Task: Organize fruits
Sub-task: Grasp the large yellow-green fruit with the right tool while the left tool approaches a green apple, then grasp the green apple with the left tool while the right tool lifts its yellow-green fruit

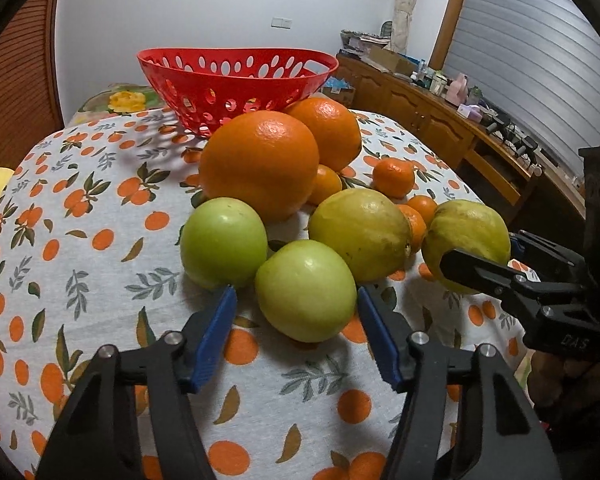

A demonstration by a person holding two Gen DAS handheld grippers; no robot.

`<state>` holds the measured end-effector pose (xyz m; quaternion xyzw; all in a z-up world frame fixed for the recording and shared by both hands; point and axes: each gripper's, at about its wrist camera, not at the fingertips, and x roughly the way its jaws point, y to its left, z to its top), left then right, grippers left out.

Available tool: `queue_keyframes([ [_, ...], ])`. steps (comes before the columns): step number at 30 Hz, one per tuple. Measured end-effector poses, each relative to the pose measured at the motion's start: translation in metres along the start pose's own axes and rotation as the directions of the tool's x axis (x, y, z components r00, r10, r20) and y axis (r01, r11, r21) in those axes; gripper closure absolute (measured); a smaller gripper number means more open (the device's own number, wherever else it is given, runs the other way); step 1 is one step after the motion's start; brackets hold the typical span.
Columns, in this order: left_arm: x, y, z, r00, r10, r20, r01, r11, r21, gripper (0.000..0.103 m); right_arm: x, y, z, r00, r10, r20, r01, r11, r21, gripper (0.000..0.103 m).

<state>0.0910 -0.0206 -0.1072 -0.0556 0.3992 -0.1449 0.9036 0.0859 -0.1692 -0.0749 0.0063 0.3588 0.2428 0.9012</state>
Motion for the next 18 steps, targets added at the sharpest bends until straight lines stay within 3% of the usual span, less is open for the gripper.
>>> queue_keyframes([
  [12,0.016,-0.002,0.001,0.999,0.004,-0.04,-0.004,1.0,0.003,0.043,0.002,-0.004,-0.004,1.0,-0.006,-0.003,0.006,1.0,0.008,0.038],
  [13,0.016,-0.002,0.001,0.999,-0.003,-0.035,0.003,1.0,0.002,0.051,0.002,-0.004,-0.003,1.0,-0.007,-0.002,0.007,1.0,0.007,0.038],
  [18,0.006,-0.005,0.0,1.0,-0.004,-0.013,0.004,1.0,0.019,0.051,-0.001,-0.003,-0.001,1.0,-0.008,0.006,0.008,1.0,-0.004,0.038],
])
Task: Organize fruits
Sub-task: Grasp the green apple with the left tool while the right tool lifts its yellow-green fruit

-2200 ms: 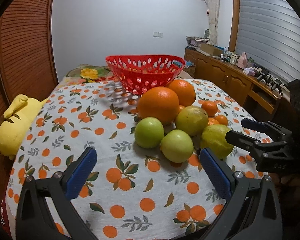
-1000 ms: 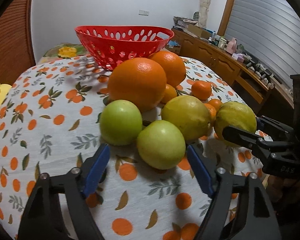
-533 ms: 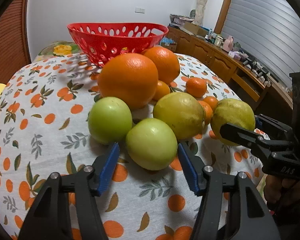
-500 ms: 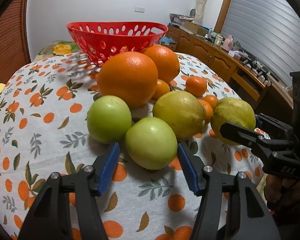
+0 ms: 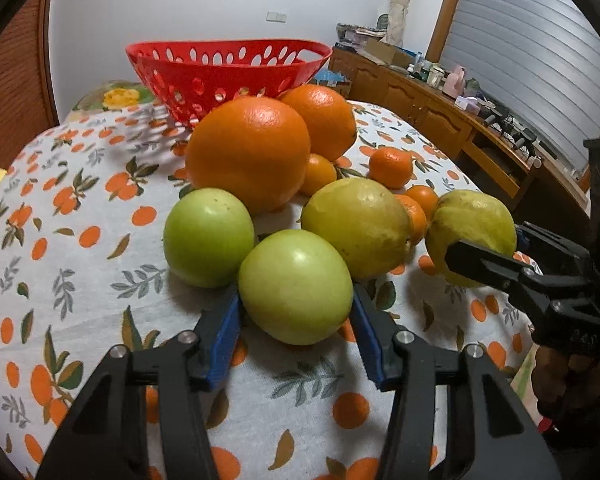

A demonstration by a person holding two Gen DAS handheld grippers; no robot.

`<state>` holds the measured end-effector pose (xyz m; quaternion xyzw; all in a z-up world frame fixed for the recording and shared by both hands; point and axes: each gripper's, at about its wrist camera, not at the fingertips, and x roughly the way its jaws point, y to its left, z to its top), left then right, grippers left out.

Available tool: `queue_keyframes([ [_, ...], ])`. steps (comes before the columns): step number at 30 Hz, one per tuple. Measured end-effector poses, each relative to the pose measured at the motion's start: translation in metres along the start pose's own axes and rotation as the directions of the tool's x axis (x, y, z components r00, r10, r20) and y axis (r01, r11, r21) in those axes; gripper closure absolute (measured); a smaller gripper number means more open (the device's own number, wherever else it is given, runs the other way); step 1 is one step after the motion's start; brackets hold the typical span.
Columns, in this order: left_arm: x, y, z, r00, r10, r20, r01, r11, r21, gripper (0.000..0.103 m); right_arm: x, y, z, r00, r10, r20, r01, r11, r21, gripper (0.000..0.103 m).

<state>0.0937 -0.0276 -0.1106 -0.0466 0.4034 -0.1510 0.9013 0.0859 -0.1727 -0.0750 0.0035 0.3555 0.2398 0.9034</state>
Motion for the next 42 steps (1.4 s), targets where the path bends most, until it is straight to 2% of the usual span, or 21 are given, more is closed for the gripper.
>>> queue_keyframes([
  [8,-0.025,0.006,0.008,0.999,-0.016,0.052,0.016,1.0,-0.003,0.051,-0.007,0.004,0.019,0.999,0.012,0.039,-0.011,1.0,-0.03,0.038],
  [24,-0.051,0.028,0.035,0.991,0.034,0.131,-0.034,0.999,-0.004,0.051,0.001,0.027,0.055,0.994,0.063,0.09,-0.056,0.995,-0.08,0.038],
  [34,-0.049,0.044,0.064,0.987,0.05,0.155,-0.053,0.998,0.015,0.051,0.012,0.032,0.11,0.992,0.061,0.106,-0.045,0.988,-0.145,0.038],
  [42,-0.047,0.054,0.094,0.983,0.052,0.176,-0.06,0.997,0.041,0.051,0.032,0.028,0.149,0.994,0.065,0.085,-0.05,0.984,-0.171,0.038],
])
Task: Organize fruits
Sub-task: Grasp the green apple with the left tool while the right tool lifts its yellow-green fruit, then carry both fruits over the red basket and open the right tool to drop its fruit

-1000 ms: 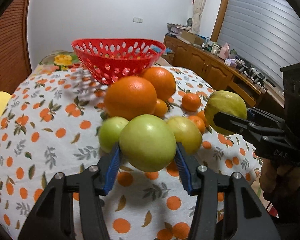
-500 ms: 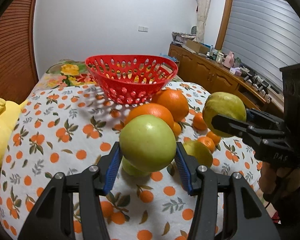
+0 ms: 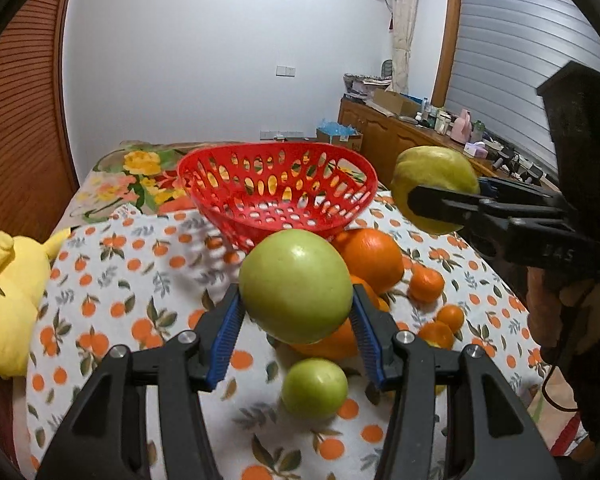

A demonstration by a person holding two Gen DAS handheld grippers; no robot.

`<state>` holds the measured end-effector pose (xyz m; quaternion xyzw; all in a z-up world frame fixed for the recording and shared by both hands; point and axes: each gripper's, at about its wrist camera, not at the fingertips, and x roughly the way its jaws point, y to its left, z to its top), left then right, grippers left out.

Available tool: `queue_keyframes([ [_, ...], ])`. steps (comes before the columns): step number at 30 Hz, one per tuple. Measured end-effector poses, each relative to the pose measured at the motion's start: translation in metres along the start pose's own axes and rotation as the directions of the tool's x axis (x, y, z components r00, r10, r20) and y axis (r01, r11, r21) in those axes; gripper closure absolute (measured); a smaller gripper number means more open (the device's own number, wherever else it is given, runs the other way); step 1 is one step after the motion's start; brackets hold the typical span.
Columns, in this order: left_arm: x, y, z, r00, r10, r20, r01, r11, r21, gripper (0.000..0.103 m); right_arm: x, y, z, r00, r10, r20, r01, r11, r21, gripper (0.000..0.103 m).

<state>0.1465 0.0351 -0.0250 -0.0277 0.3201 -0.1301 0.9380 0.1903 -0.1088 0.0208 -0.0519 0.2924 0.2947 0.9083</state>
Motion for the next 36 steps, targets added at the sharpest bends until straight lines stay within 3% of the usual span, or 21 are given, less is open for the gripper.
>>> queue_keyframes([
  [13,0.019,0.023,0.037,1.0,0.006,-0.018,-0.006,1.0,-0.004,0.051,0.07,-0.027,0.036,0.992,0.008,-0.128,-0.01,1.0,-0.019,0.038],
  [22,0.034,0.024,0.056,0.999,0.011,-0.033,-0.011,1.0,0.019,0.051,0.102,-0.028,0.034,0.969,-0.004,-0.248,-0.014,0.997,-0.07,0.038],
  [36,0.046,0.029,0.066,0.999,0.022,-0.047,-0.021,1.0,0.012,0.051,0.135,-0.021,0.031,0.933,-0.022,-0.36,-0.028,0.99,-0.135,0.038],
])
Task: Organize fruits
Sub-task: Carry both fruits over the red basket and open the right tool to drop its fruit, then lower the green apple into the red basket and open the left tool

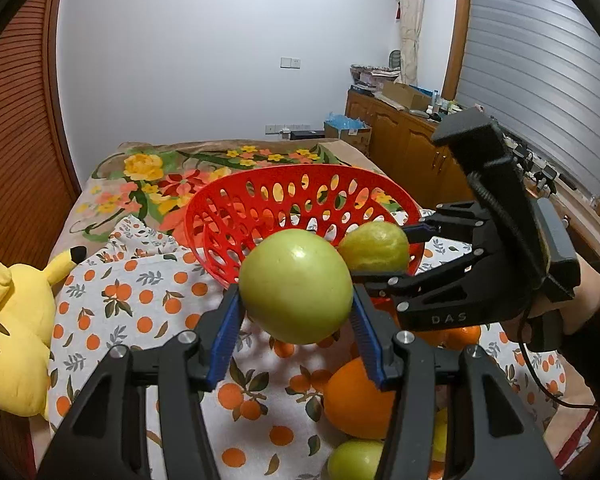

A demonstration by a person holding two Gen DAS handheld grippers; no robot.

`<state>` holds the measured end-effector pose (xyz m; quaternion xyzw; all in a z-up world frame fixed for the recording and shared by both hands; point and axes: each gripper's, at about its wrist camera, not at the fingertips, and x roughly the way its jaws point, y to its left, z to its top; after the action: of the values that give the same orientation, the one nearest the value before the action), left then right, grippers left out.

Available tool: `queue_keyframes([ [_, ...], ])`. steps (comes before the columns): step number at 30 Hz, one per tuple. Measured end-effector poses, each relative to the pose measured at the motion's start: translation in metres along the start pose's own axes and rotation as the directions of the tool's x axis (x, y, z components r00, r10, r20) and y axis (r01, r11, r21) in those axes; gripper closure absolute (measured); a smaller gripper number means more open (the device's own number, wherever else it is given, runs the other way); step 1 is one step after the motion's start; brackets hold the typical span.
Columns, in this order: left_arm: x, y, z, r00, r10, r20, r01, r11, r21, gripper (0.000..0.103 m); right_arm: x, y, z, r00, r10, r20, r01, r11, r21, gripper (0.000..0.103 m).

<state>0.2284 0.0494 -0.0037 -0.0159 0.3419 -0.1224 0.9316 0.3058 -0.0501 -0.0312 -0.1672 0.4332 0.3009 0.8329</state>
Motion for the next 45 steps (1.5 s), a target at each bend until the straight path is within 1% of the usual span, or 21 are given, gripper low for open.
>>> queue_keyframes([
  [3,0.002,0.002,0.002,1.0,0.002,0.0,-0.002,1.0,-0.001,0.051,0.005,0.001,0.0,1.0,0.002,-0.007,-0.003,1.0,-0.022,0.038],
  [8,0.006,0.006,0.005,1.0,0.003,0.0,-0.003,1.0,-0.004,0.051,0.012,-0.004,0.001,0.999,0.024,-0.028,-0.024,1.0,-0.002,0.038],
  [15,0.011,0.01,0.009,1.0,0.003,-0.001,-0.003,1.0,-0.004,0.051,0.017,-0.007,0.005,0.999,0.029,-0.029,-0.029,1.0,0.001,0.037],
  [18,0.013,0.012,0.012,1.0,0.003,0.001,-0.003,1.0,-0.006,0.051,0.013,-0.012,0.008,0.999,0.053,-0.008,-0.053,0.998,0.023,0.038],
  [24,0.019,0.011,0.015,1.0,-0.008,-0.002,0.008,1.0,-0.002,0.051,-0.008,-0.027,0.006,0.996,0.054,0.065,-0.059,0.996,0.066,0.037],
  [32,0.038,-0.001,0.018,0.999,-0.036,-0.029,0.037,0.999,0.018,0.05,-0.045,-0.032,-0.01,0.986,0.009,0.169,-0.025,0.995,0.093,0.037],
  [38,0.05,-0.007,0.016,0.998,-0.04,-0.047,0.041,0.999,0.02,0.05,-0.06,-0.04,-0.02,0.98,-0.01,0.197,-0.014,0.992,0.123,0.037],
  [42,0.045,-0.013,0.016,0.999,-0.045,-0.019,0.046,0.998,0.031,0.049,-0.067,-0.043,-0.025,0.977,-0.014,0.211,-0.016,0.99,0.139,0.037],
  [45,0.039,-0.017,0.014,0.999,-0.047,-0.007,0.047,0.998,0.039,0.045,-0.072,-0.045,-0.032,0.975,-0.014,0.223,-0.021,0.988,0.153,0.037],
])
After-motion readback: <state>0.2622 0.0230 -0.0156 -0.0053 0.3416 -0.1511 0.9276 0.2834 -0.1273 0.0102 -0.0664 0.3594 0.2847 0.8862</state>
